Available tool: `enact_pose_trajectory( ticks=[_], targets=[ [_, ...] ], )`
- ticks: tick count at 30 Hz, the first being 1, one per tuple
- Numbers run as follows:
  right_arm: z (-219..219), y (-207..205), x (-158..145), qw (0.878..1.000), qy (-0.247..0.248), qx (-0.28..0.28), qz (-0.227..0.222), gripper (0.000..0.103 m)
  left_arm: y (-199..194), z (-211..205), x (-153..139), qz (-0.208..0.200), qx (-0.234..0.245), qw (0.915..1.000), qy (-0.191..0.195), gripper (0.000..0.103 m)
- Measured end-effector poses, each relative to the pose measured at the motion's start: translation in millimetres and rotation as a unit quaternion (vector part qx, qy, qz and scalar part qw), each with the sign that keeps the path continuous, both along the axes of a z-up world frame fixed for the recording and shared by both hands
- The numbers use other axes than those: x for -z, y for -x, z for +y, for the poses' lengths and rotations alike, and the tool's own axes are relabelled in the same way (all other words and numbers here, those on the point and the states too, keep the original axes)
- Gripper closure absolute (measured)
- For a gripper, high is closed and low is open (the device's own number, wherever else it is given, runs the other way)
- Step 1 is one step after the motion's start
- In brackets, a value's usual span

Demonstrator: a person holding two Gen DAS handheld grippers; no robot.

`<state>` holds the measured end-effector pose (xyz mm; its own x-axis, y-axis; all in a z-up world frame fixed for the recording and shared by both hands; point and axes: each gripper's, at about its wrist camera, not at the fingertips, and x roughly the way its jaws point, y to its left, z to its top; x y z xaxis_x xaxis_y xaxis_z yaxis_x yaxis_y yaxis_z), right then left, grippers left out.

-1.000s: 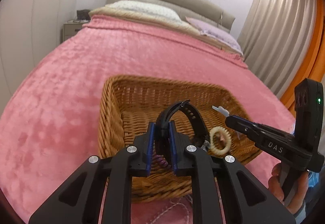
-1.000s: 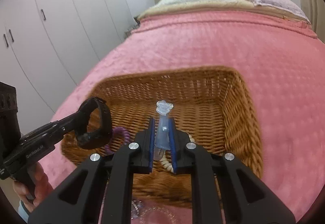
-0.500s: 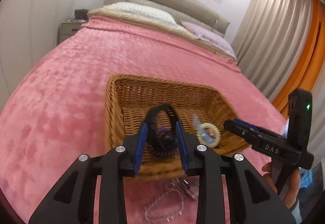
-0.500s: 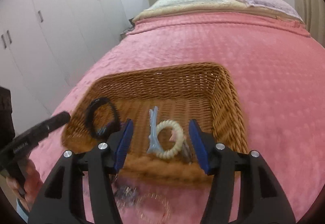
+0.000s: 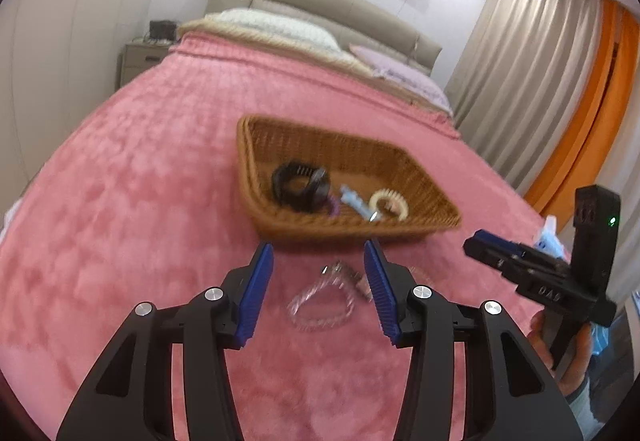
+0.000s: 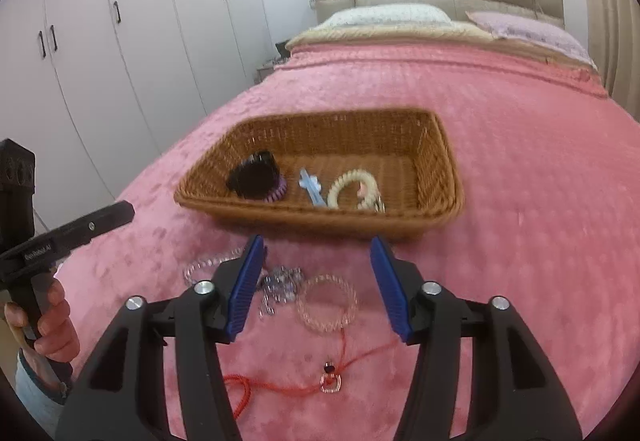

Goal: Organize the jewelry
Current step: 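Grasp a clear bead bracelet with each gripper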

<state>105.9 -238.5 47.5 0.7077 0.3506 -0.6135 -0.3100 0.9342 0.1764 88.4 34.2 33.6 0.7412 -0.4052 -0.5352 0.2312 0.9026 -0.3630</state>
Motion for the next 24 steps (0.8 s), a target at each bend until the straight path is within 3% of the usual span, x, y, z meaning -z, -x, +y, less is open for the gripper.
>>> enact_pose_trajectory(
  ticks=[3, 9, 13, 15, 24],
  targets=[
    [-1, -9, 18, 1.0, 0.003, -0.003, 0.027, 0.067, -10, -3, 22, 0.033, 0.006, 0.9994, -0.009, 0.057],
    [-8, -26, 53, 0.997, 0.0, 0.016, 0.071, 0.07, -26, -16, 46, 0.071, 0.011, 0.9967, -0.038, 0.057],
    [-6, -30, 61, 0.997, 0.006, 0.02, 0.077, 0.07, -36, -24, 57, 0.093, 0.01, 0.994, -0.056, 0.057],
    [-3, -30, 65, 0.996, 0.016, 0.024, 0.079, 0.074, -37, -27, 58, 0.094, 0.008, 0.9934, -0.066, 0.058],
    [7, -29, 68, 0.996, 0.051, 0.032, 0.07, 0.074, -30, -48, 61, 0.076, -0.004, 0.9866, -0.144, 0.06]
  ],
)
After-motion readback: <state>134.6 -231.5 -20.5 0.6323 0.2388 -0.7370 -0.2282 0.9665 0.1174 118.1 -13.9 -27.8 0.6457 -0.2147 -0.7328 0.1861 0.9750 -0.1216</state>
